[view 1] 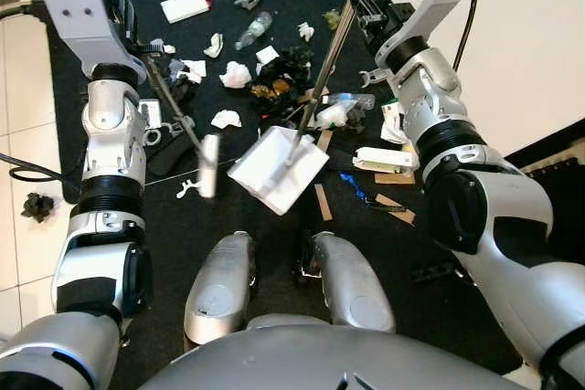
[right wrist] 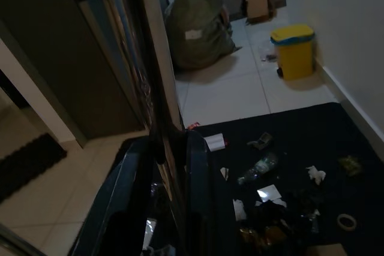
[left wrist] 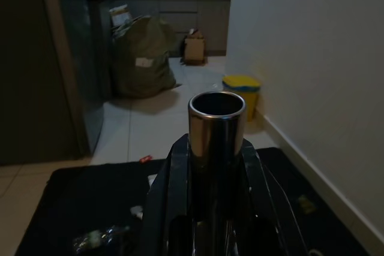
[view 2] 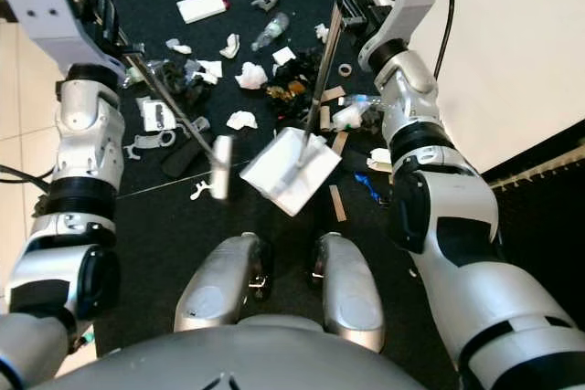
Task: Sweep floor
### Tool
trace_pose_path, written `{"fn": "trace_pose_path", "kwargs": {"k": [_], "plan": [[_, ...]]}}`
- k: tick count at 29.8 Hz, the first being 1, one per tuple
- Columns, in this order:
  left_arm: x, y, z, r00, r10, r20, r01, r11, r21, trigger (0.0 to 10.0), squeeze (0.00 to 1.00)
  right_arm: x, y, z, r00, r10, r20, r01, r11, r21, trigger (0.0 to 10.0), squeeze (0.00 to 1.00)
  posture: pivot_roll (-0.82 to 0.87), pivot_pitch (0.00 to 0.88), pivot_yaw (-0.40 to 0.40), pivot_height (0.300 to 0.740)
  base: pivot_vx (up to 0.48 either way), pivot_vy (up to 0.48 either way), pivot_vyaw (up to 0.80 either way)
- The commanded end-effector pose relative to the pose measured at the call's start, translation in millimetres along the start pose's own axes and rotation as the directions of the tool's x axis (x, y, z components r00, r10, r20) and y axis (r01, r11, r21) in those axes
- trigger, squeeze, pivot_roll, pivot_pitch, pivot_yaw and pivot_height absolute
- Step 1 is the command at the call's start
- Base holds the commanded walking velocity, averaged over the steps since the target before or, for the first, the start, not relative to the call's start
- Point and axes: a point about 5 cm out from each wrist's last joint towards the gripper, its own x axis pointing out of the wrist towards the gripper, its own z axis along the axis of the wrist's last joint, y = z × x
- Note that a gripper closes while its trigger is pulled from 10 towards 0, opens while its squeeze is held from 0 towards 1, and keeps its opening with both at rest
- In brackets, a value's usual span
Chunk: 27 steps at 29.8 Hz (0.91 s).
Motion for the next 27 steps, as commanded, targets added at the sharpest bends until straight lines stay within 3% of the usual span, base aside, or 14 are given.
{"fn": "trace_pose_path", "kwargs": {"k": [1, 4, 19, 22, 27], "plan": [[-1.7, 0.7, 4.4, 1.000, 0.018, 0.019, -0.018, 1.000, -0.007, 10.0, 0.00, 3.5, 0.1, 13.8, 0.997, 0.001, 0.083, -0.003, 1.000, 0.027, 10.0, 0.00, 0.08, 0.000, -0.004, 0.740, 0.000, 0.000, 0.00], [-6.6, -2.8, 0.2, 1.000, 0.026, -0.013, -0.026, 1.000, -0.018, 10.0, 0.00, 0.7, 0.1, 8.9, 0.996, -0.010, 0.088, 0.006, 0.999, 0.039, 10.0, 0.00, 0.08, 0.000, 0.003, 0.740, 0.000, 0.000, 0.00], [-22.1, 8.8, -16.8, 0.977, 0.145, -0.158, -0.139, 0.989, 0.051, 10.0, 0.00, -3.7, 10.6, -10.4, 1.000, 0.030, 0.001, -0.030, 0.992, -0.122, 10.0, 0.00, 0.09, 0.000, 0.002, 0.740, 0.000, 0.000, 0.00], [-27.6, 14.8, -23.2, 0.959, 0.215, -0.185, -0.192, 0.972, 0.133, 10.0, 0.00, -4.4, 6.2, -9.3, 1.000, 0.005, -0.017, -0.008, 0.988, -0.156, 10.0, 0.00, 0.10, 0.000, -0.012, 0.740, 0.000, 0.000, 0.00], [-32.4, 23.7, -27.1, 0.942, 0.274, -0.195, -0.244, 0.956, 0.165, 10.0, 0.00, -5.5, 4.1, -11.2, 0.999, -0.007, -0.043, -0.002, 0.982, -0.188, 10.0, 0.00, 0.11, 0.000, -0.025, 0.740, 0.000, 0.000, 0.00]]}}
